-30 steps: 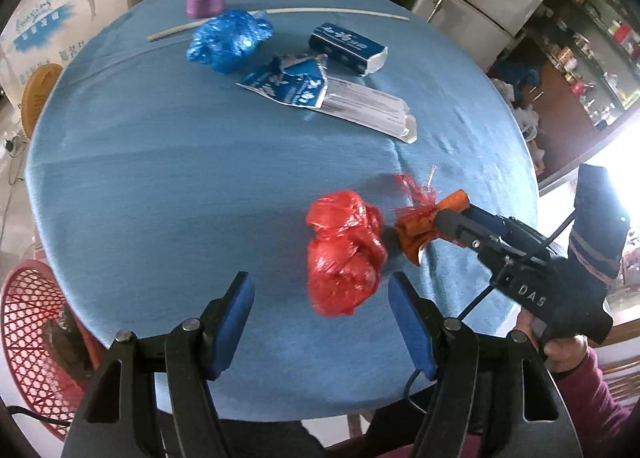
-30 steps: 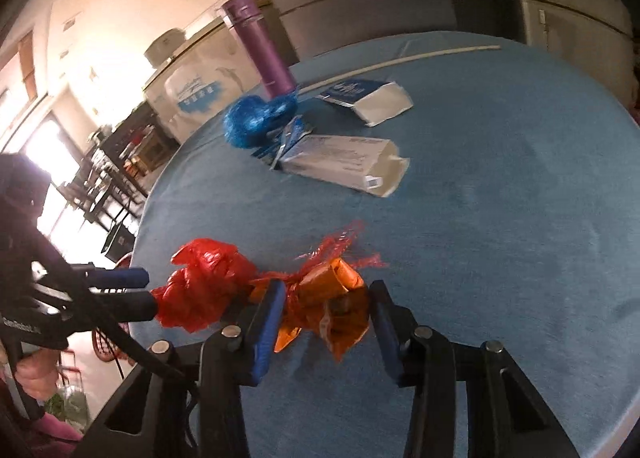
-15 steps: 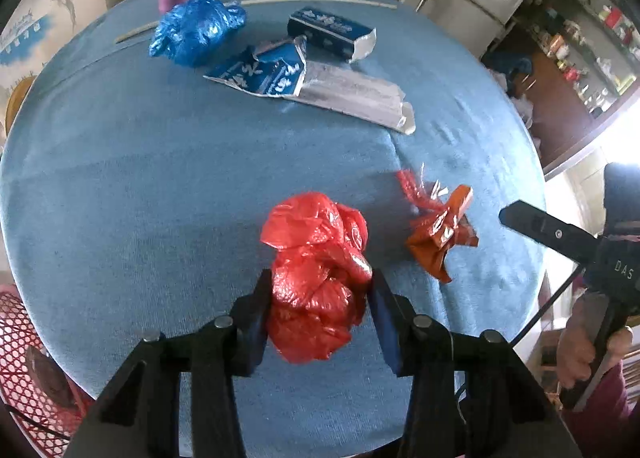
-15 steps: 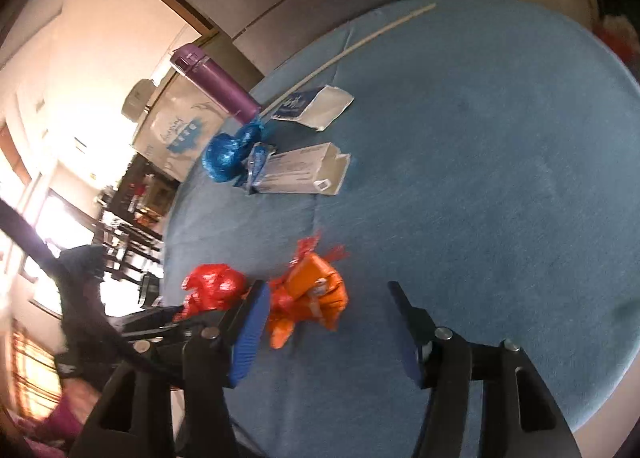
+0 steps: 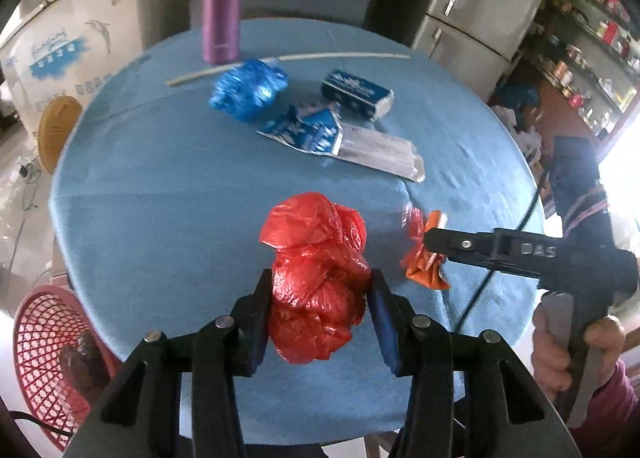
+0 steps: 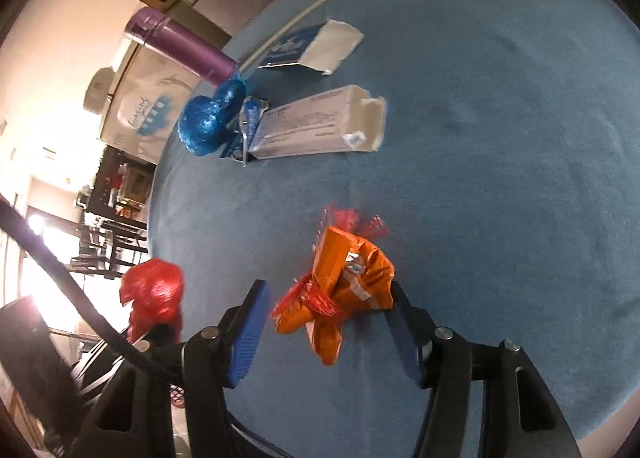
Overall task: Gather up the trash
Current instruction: 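Grasp the red bag with the left tool while the right tool holds the orange wrapper, then carry the red bag and orange wrapper over the red basket and open both tools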
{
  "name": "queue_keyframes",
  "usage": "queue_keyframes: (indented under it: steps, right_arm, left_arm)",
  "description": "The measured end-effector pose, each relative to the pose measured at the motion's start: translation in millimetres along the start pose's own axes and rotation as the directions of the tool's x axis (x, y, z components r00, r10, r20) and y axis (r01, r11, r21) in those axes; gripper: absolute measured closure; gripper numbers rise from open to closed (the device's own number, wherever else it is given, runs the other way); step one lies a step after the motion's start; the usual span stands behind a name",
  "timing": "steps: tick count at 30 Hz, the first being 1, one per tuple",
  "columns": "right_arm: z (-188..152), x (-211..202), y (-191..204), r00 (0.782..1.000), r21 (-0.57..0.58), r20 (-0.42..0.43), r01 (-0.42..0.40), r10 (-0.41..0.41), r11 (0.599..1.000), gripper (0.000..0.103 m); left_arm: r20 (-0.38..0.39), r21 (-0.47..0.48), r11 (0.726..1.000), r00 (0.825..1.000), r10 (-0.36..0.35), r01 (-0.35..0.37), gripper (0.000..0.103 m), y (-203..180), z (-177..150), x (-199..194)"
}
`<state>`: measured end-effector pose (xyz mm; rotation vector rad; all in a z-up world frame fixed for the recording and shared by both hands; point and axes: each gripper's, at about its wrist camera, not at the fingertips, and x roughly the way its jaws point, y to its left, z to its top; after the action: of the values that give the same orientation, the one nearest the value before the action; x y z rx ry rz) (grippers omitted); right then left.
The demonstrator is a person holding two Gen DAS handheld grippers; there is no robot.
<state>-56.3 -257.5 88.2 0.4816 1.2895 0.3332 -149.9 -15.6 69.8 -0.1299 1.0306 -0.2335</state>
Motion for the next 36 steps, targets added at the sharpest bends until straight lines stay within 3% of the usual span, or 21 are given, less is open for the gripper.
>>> queue_keyframes:
  steps: [6, 7, 9, 15, 20, 26, 36]
  right_arm:
    - [-8.8, 14.5, 31.5, 0.991, -0.136, 0.04, 0.131, -0.127, 0.982, 0.042]
    - [-11.0, 17.0, 36.3, 0.987, -0.163, 0.052, 0.156, -0.15, 0.974, 0.045]
    - [-14.2, 20.5, 42.5, 0.983, -0.206, 0.064, 0.184, -0.174, 0.961, 0.065]
    - [-16.9, 19.5, 47.4, 0.972, -0.261, 0.111, 0.227, -0.205, 0.938, 0.071]
    - [-16.7, 12.6, 52.8, 0.978, -0.254, 0.13, 0.194, -0.166, 0.947, 0.071]
    - [-22.6, -2.2, 82.0, 0.987, -0.311, 0.151, 0.09, -0.044, 0.946, 0.071]
    - [-39.3, 15.6, 162.2, 0.992, -0.459, 0.075, -0.053, 0.098, 0.887, 0.071]
  left_arm:
    - [0.039, -0.038, 0.999, 0.999, 0.033, -0.032, 0.056, 17.5, -0.2, -17.1]
    - [0.039, -0.043, 0.998, 0.998, 0.039, -0.037, 0.056, 19.6, -1.0, -18.1]
    - [0.035, -0.057, 0.997, 0.998, 0.047, -0.045, 0.056, 26.2, -2.4, -20.5]
    - [0.029, -0.088, 0.994, 0.997, 0.074, -0.071, 0.056, 42.3, -11.1, -26.8]
    - [0.035, -0.11, 0.991, 0.996, 0.085, -0.081, 0.056, 51.1, -18.0, -36.3]
    - [0.066, -0.136, 0.984, 0.99, 0.125, -0.115, 0.056, 64.1, -24.6, -57.5]
    - [0.111, -0.224, 0.95, 0.962, 0.248, -0.219, 0.056, 106.4, -42.9, -101.5]
